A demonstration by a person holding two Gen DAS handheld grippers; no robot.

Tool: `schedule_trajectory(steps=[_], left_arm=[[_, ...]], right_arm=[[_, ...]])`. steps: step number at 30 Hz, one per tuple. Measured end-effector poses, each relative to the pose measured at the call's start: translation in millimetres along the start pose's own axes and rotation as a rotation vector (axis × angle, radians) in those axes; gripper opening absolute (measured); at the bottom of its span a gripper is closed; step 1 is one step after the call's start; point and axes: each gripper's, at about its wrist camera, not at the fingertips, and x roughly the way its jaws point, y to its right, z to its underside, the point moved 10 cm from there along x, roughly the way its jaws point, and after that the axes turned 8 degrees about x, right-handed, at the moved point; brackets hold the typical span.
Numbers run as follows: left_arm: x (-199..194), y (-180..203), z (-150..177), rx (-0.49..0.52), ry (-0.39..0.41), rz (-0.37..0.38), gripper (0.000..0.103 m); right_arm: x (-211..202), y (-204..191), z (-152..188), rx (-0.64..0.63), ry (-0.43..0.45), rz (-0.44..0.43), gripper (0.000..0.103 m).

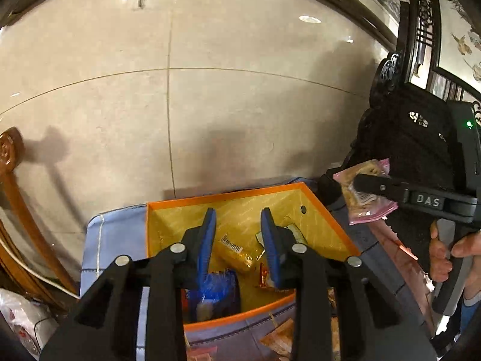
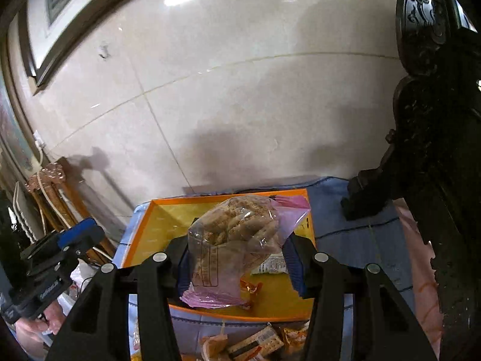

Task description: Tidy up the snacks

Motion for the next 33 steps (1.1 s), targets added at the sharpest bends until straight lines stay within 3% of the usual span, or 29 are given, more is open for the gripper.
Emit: schedule_trajectory(steps=[3,4,5,7,9,13,17,20,23,25,33], left_arm=[[16,-8,2,0.0,-0.008,-0.042,0.035],[18,-12,5,-0.024,-0.009,-0.062,0.059],[16,-14,7,-0.063,0.01,-0.049,0.099],[13,-23,9,-0.093,0.046,-0.1,0.099],[17,-27,12,-0.07,-0.001,-0.132,0.099],[10,-29,18,-0.043,-0.001,-0.151,0.099],[-9,-27,62,-0.038,-0.031,-0.145,0.099],[-7,-16,125,0.027,-0.159,-0.131,0.099],[10,-10,194,0.071,-0.316,-0.108,0.099],[22,-11,222,0.089,-0.381,-0.103,0.099],[60,-18,258,0.102,-0.481,-0.073,0.099]], right_arm=[[15,-2,-8,0.004,0.015,0.011,0.051],[19,-3,-7,0.02,0.005,-0.005,0.052],[20,-6,-5,0.036,-0.006,-0.05,0.054],[19,-8,-7,-0.006,0.031,-0.017,0.098],[25,-5,-2,-0.018,0.006,0.025,0.1],[21,-4,7,-0.023,-0.014,0.034,0.1],[-3,14,31,-0.021,-0.036,0.044,0.1],[-7,26,80,-0.126,-0.133,0.07,0.1],[3,35,142,-0.273,-0.24,0.015,0.099],[18,47,176,-0.353,-0.321,0.039,0.099],[67,45,237,-0.485,-0.496,-0.022,0.099]])
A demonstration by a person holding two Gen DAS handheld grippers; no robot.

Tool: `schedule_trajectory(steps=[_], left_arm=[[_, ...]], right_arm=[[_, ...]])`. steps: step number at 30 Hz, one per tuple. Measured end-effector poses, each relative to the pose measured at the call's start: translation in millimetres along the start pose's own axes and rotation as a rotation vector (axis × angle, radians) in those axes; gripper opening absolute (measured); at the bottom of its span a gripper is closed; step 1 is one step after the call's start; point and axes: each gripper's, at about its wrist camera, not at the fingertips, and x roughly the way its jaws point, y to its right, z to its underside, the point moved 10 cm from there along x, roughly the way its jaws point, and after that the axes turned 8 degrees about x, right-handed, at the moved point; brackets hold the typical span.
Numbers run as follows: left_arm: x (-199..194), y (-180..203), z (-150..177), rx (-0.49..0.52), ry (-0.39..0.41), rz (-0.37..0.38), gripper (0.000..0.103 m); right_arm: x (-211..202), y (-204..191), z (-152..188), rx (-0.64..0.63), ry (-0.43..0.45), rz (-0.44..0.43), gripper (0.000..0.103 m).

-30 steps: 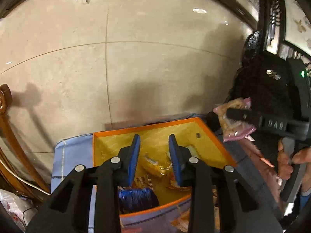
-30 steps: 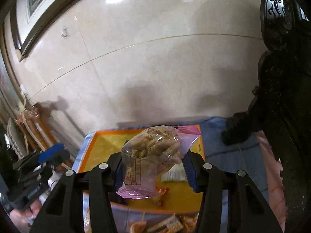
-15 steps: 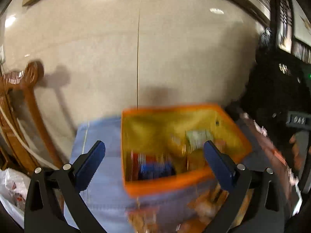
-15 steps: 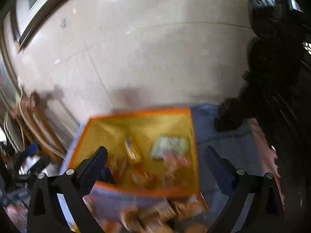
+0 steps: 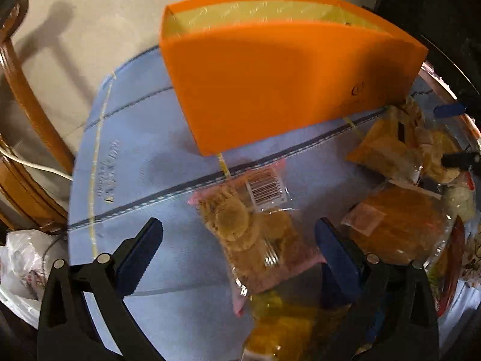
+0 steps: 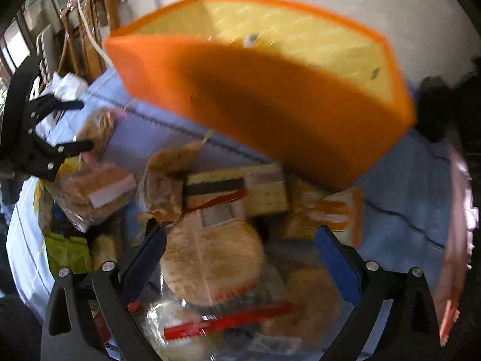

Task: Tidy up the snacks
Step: 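Grasp a clear biscuit bag with the left tool while the right grasps a long bread bag, then drop the biscuit bag with the left tool while the right drops the bread bag into box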

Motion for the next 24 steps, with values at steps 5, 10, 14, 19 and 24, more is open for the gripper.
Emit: schedule_trajectory(steps=[5,10,14,19,24], left_arm=[[21,5,7,-0.052,-0.054,0.066,0.079],[11,23,2,0.038,-0.068,0.077,0.049],[3,33,-1,0.026,-0.054,0.103,0.048],[-12,25,6,-0.064,-0.036,0.145,0.048],[-46,15,-8,-0.077,0.041,0.121,0.048]], right_arm=[[13,-11,6,0.041,-0.019,-0.037,0.073],[-9,-12,6,0.141,-0.011,-0.024,0.036],[-33,-11,1,0.187,0.012,-0.036,0.019],[-35,-18,2,0.239,0.016,-0.086,0.016],[-64,-15,-4,0.254,0.073,-0.055,0.016]])
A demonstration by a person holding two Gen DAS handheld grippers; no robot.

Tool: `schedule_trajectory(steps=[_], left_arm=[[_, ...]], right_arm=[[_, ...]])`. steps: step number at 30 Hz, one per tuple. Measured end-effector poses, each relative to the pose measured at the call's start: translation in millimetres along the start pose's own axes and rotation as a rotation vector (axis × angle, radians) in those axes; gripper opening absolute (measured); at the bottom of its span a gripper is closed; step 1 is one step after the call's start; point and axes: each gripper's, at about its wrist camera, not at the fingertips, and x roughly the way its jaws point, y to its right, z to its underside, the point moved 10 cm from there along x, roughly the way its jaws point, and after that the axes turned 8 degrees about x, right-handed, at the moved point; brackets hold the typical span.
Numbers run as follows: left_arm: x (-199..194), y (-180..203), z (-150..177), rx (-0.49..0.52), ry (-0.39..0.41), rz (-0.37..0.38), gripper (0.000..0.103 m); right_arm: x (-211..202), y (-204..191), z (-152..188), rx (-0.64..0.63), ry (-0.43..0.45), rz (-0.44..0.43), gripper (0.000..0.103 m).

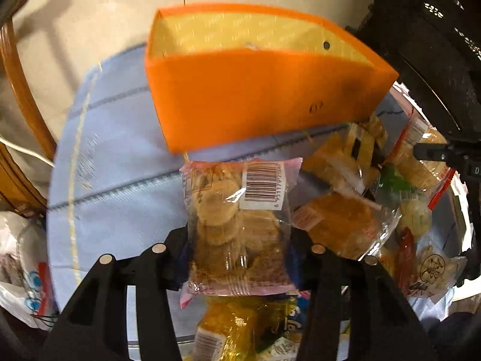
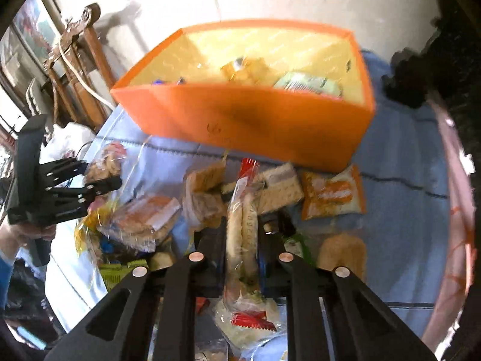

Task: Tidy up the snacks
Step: 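Drop the biscuit bag with the left tool while the right drops the bread bag into box, then grasp a clear bread bag with the left tool while the right grasps a round bread pack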

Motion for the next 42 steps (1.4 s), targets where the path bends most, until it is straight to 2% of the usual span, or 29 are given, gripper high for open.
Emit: schedule_trajectory(steps=[2,7,9,11,12,13,15,18,20,24,28,31,38,39,40,41,42], left_arm=[[-14,-3,-6,-0.035,0.019,-0.011,0.048],[-68,9,-34,-0.172,0.169,-0.023,0.048],[-85,12,-60,-0.137,0.212,-0.135,0.048],[-88,2,-88,-0.117,0.21,-0.238,0.048],[-86,-2,-96,-0.131,0.198,-0.268,0.048],[-83,-5,-104,-0.157,0.189,-0.266,0.048],[-80,-10,-125,-0.208,0.193,-0.261,0.048],[-78,-9,-149,-0.197,0.219,-0.285,0.048],[-78,-8,-160,-0.198,0.232,-0.277,0.048],[-73,-9,-169,-0.187,0.239,-0.279,0.048],[-61,-17,-176,-0.238,0.215,-0.234,0.048],[-58,-18,-180,-0.214,0.212,-0.273,0.048],[-58,-15,-185,-0.227,0.222,-0.246,0.048],[-59,-16,-186,-0.231,0.231,-0.239,0.049],[-58,-16,-188,-0.234,0.237,-0.224,0.06],[-58,-15,-189,-0.241,0.244,-0.203,0.099],[-61,-16,-188,-0.246,0.255,-0.208,0.098]], right_arm=[[-16,-2,-11,0.045,0.037,-0.039,0.016],[-70,-4,-63,0.1,0.22,-0.083,0.016],[-85,1,-92,0.105,0.291,-0.009,0.016],[-92,5,-122,0.121,0.343,0.018,0.016],[-93,7,-133,0.126,0.36,0.037,0.016],[-92,9,-143,0.133,0.371,0.06,0.016],[-89,11,-161,0.162,0.377,0.057,0.016],[-87,15,-177,0.164,0.39,0.088,0.016],[-83,14,-181,0.167,0.381,0.077,0.016],[-81,15,-181,0.161,0.375,0.106,0.016],[-66,14,-181,0.174,0.355,0.102,0.016],[-58,13,-180,0.18,0.344,0.097,0.016],[-52,18,-181,0.195,0.334,0.114,0.016],[-51,20,-182,0.198,0.338,0.115,0.019],[-51,22,-184,0.2,0.34,0.119,0.048],[-51,23,-185,0.188,0.339,0.14,0.078],[-54,26,-185,0.175,0.36,0.175,0.098]])
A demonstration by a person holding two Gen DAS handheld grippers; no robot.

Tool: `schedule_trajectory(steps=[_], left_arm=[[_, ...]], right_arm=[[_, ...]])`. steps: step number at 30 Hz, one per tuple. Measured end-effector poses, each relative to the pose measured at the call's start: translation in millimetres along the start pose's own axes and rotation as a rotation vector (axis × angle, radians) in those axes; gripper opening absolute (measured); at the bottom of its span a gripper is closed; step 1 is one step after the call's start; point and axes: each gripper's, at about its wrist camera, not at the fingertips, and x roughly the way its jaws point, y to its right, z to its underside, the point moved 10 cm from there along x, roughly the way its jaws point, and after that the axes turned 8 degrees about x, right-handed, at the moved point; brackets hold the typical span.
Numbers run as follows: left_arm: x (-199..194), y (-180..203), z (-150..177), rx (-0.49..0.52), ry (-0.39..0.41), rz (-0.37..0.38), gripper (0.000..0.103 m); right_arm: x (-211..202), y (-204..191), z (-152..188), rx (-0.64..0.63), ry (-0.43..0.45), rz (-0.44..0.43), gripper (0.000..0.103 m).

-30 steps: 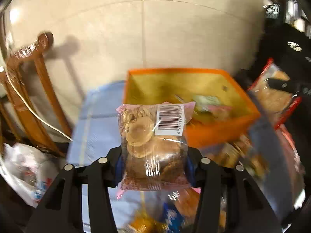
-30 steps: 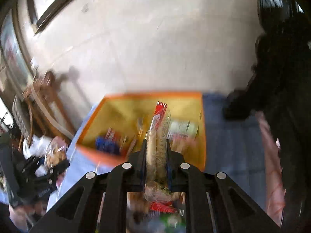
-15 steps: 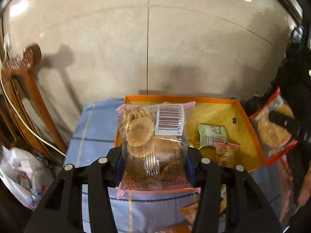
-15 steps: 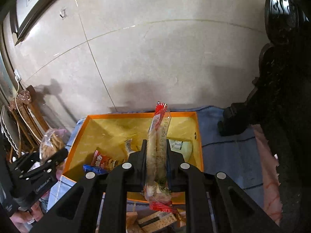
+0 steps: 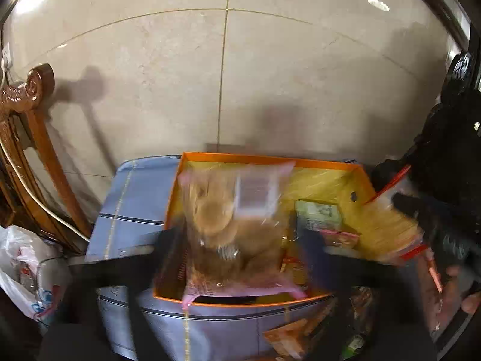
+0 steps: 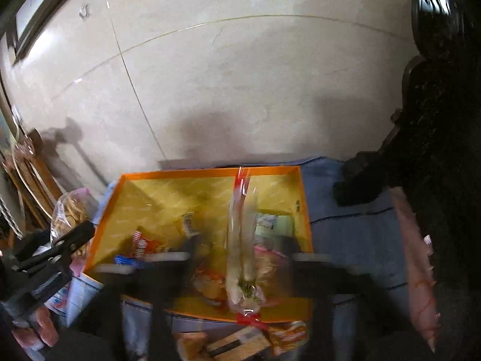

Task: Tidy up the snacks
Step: 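Grasp a clear bread bag with the left tool while the right grasps a round bread pack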

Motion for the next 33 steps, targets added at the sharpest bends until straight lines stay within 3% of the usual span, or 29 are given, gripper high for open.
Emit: schedule_trajectory(steps=[2,4,10,13,15,17,20,25,27,29,30,32,33], left_arm=[[-9,-5,-4,0.025,0.055,-0.036,0.099],[-11,-9,-1,0.032,0.052,-0.046,0.099],[-25,-7,35,0.039,0.018,0.025,0.099],[-39,10,81,0.152,0.0,0.085,0.099],[-42,25,118,0.27,-0.015,0.102,0.099],[-40,48,157,0.389,-0.054,0.206,0.099],[-33,68,197,0.497,-0.084,0.269,0.099],[-12,83,221,0.542,-0.131,0.322,0.099],[4,81,228,0.563,-0.155,0.278,0.099],[22,73,235,0.557,-0.211,0.232,0.099],[24,73,236,0.534,-0.22,0.241,0.098],[28,77,238,0.445,-0.24,0.314,0.058],[32,74,240,0.422,-0.254,0.3,0.052]], right_arm=[[-9,4,-4,-0.029,0.059,0.049,0.1],[-15,7,-3,-0.05,0.062,0.048,0.1],[-30,20,22,-0.002,0.004,-0.007,0.1],[-36,36,57,-0.078,-0.025,0.002,0.099],[-31,57,96,-0.11,-0.087,0.022,0.099],[-17,83,142,-0.102,-0.203,0.055,0.099],[-1,113,188,-0.072,-0.29,0.103,0.099],[23,126,226,-0.011,-0.343,0.068,0.099],[30,127,227,0.015,-0.332,0.047,0.099],[35,127,225,0.04,-0.319,0.028,0.09],[38,127,225,0.057,-0.33,0.012,0.054],[42,127,225,0.104,-0.356,0.012,0.053],[42,126,225,0.112,-0.367,0.015,0.053]])
